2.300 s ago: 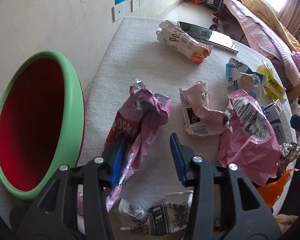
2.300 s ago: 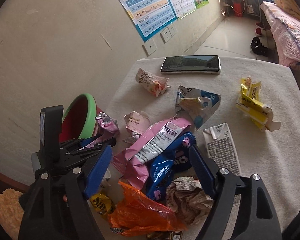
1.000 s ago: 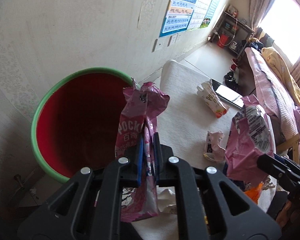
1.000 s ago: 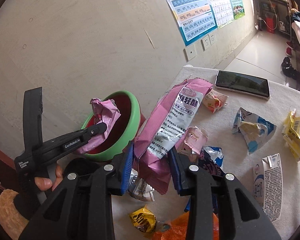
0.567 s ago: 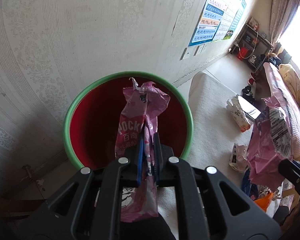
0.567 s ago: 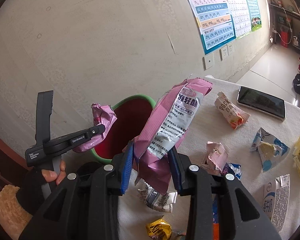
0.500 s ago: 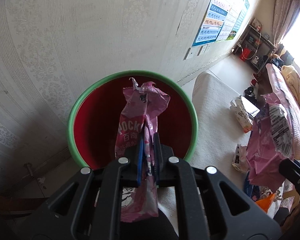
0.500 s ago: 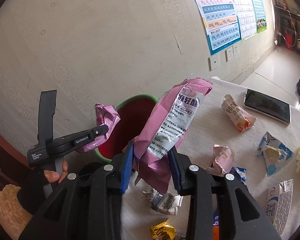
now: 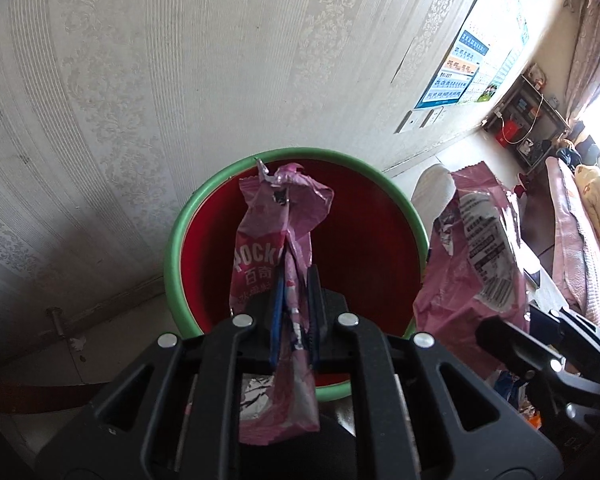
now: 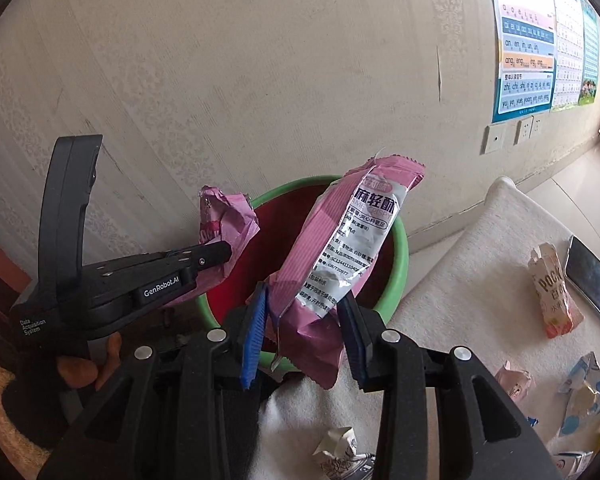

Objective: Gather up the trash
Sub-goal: 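Carry both held wrappers over the green-rimmed red bin, then open both tools to drop the wrappers into the bin, then grasp the white patterned wrapper with the left tool while the right tool grasps the blue Oreo wrapper, then carry both held wrappers over the green-rimmed red bin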

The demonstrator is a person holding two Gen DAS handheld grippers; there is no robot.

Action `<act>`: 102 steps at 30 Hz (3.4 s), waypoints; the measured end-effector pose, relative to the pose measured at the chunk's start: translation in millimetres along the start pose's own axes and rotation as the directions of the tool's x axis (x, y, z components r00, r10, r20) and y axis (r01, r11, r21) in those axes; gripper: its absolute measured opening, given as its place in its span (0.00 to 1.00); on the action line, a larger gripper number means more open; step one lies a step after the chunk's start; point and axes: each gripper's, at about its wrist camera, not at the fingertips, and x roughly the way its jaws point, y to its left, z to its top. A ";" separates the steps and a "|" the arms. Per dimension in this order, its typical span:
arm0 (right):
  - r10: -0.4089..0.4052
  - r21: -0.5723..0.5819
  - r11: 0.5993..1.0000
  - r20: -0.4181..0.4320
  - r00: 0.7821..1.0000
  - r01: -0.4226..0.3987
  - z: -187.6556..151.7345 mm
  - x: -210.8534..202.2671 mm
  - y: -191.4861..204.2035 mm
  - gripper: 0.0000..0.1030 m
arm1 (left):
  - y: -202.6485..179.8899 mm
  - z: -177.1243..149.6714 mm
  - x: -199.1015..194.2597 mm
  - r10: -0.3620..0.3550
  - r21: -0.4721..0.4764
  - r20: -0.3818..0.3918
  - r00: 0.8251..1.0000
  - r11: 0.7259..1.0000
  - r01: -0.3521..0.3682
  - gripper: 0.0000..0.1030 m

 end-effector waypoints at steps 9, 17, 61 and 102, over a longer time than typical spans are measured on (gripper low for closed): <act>-0.006 0.045 0.999 0.034 0.999 0.004 -6.3 -15.5 -6.4 0.59 | 5.4 -2.7 2.6 -0.007 -0.014 0.006 1.000 1.000 0.007 0.45; -0.127 0.211 0.972 0.087 0.988 0.107 -41.6 -80.1 -59.5 0.65 | -30.7 -24.7 -4.3 -0.049 0.128 -0.017 0.999 0.990 0.051 0.47; -0.173 0.466 0.843 -0.237 0.956 0.268 -138.4 -68.9 -162.4 0.71 | -164.7 -116.3 52.2 -0.117 0.397 -0.450 0.885 0.862 0.316 0.37; -0.238 0.440 0.872 0.002 0.971 0.213 -121.4 -119.9 -128.4 0.17 | -165.8 -116.0 24.8 -0.178 0.396 -0.356 0.918 0.860 0.320 0.49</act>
